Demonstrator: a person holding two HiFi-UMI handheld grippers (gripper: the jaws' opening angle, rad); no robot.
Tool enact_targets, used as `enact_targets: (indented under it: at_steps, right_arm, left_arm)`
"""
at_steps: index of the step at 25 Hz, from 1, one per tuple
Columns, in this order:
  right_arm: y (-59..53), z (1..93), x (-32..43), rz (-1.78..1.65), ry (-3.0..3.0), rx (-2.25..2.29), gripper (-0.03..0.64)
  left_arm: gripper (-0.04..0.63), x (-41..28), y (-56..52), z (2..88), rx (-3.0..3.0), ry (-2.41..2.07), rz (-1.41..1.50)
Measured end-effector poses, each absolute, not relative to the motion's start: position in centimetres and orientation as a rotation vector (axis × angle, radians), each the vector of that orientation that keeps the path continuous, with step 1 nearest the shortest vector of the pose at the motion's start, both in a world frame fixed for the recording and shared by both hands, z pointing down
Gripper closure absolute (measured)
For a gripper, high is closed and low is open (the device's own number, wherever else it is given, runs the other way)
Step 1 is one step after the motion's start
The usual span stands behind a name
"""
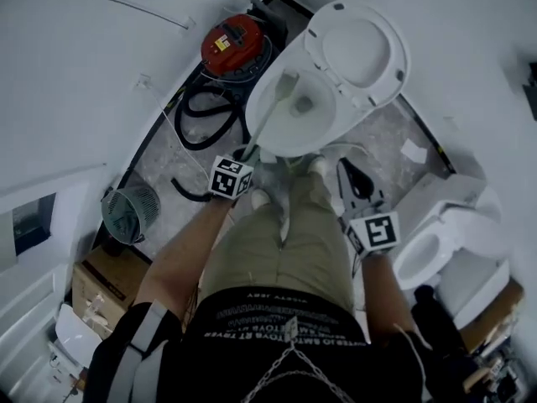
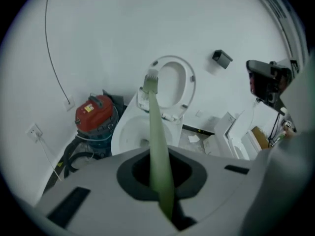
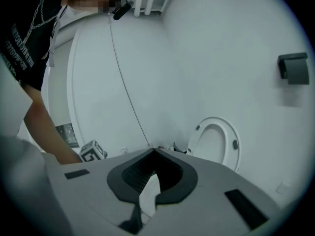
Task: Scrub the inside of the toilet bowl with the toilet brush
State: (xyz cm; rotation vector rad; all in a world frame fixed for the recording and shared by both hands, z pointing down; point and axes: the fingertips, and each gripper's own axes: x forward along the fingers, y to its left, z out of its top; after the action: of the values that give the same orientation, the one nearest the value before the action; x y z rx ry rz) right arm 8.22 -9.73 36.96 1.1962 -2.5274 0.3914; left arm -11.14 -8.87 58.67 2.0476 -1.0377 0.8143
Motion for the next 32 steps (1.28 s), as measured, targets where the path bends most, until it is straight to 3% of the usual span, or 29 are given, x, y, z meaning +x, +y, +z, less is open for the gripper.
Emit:
enact_targets:
  at_steps: [20,32]
  right_arm:
    - [-7.8,16.9,3.1,0.009,-2.639,1.302,0.614]
    - [-3.8,12.2,-0.2,-0.058,-2.640,1.265,0.614]
  left_arm:
    - [0.595,-14.3,-6.9,21.0,2.578,-1.379,0.248]
    - [0.595,-15.6,-2.7,13.6,2.698,-1.222,0.154]
